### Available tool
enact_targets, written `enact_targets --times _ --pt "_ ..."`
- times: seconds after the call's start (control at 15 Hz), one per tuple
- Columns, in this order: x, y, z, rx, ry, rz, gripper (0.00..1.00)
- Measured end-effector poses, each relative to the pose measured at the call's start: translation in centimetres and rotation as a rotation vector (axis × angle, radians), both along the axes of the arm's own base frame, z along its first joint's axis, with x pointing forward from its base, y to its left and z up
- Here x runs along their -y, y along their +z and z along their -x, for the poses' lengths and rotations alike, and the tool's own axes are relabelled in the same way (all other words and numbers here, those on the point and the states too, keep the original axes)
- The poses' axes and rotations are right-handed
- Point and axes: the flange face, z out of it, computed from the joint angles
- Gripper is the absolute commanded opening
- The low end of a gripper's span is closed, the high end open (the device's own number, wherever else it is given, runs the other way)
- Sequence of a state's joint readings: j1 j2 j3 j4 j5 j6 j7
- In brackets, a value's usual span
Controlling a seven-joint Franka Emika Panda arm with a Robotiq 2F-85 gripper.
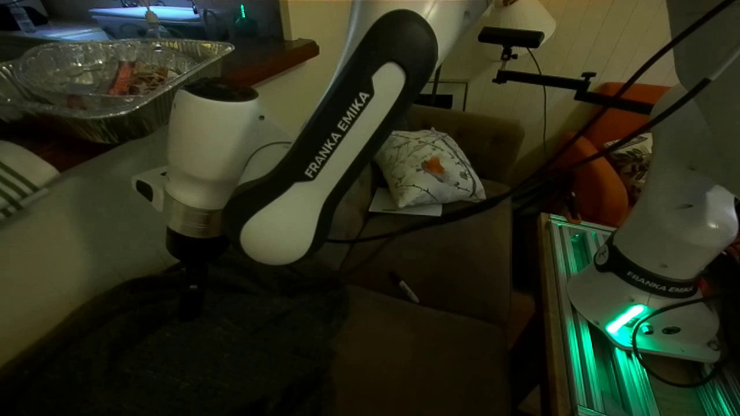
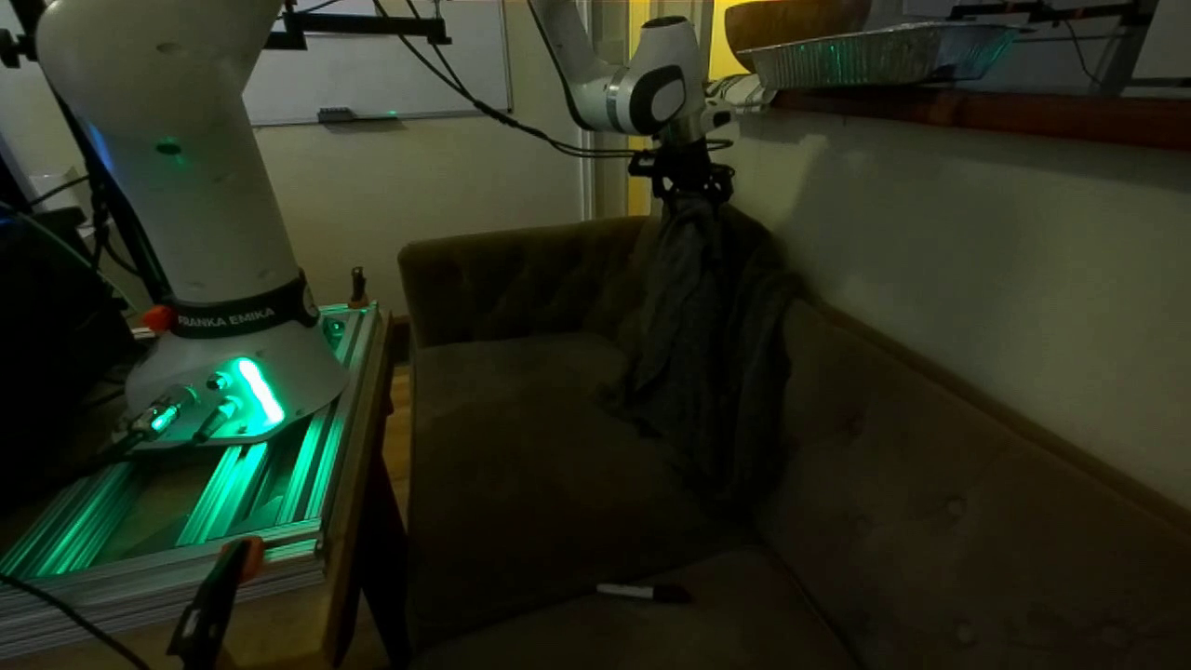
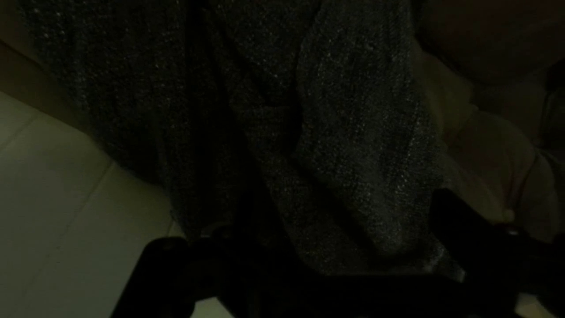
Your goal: Pick up the cloth and put it on the sofa
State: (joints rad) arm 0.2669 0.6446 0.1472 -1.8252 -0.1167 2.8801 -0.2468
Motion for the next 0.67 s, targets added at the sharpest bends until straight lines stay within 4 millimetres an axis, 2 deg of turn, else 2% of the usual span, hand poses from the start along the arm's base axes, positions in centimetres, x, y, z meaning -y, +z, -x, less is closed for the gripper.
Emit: enact_targets --times 0.33,0.67 --pt "0.0 -0.2 -0.1 0.000 0.004 0.006 1.00" --pt "-0.3 -2.5 -0.4 0.015 0.055 0.086 1.00"
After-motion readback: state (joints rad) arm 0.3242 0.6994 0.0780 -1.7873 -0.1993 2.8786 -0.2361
